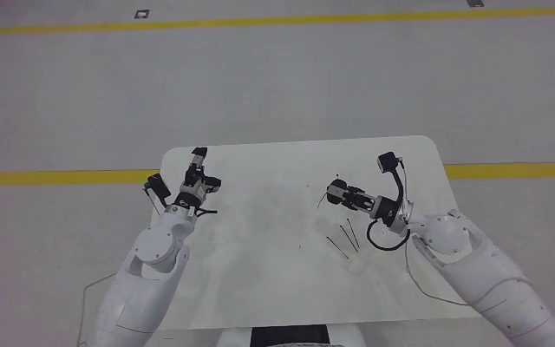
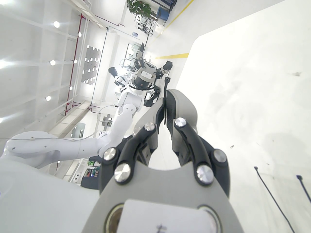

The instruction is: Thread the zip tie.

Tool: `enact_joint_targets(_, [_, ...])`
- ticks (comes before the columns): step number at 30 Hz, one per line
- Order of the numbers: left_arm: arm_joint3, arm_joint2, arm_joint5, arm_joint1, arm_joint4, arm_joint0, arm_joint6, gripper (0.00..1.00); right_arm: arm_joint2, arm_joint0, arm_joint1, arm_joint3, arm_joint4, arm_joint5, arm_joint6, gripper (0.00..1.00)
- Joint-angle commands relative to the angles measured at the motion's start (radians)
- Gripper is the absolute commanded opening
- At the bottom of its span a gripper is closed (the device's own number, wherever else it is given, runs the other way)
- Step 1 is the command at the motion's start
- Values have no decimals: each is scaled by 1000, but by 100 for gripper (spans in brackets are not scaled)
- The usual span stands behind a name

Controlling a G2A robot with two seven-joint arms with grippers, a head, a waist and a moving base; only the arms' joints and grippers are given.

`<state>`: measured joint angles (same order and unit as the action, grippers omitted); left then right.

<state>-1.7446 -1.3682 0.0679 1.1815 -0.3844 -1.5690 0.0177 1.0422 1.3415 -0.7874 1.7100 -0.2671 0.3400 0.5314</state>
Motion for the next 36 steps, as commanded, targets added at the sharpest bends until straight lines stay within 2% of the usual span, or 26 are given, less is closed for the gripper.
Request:
enact_joint_targets(1, [0, 0, 0, 0, 0, 0, 0, 100, 0, 0, 0, 0, 0, 0, 0, 0])
enact_joint_targets(21, [0, 0, 0, 0, 0, 0, 0, 100, 0, 0, 0, 0, 0, 0, 0, 0])
enact_joint_targets(24, [0, 34, -76, -1, 120, 12, 25, 100, 0, 10, -6, 1, -20, -7, -28, 0])
enact_joint_targets(27, [20, 81, -151, 2, 235, 19, 9, 100, -1, 12, -15, -16, -54, -11, -42, 0])
enact_joint_targets(33, [45, 177, -275, 14, 431, 29, -75, 100, -24, -11, -39, -78, -143, -13, -41, 0])
enact_joint_targets(36, [56, 217, -311, 19, 536, 36, -117, 100, -38, -25, -52, -103, -169, -21, -36, 0])
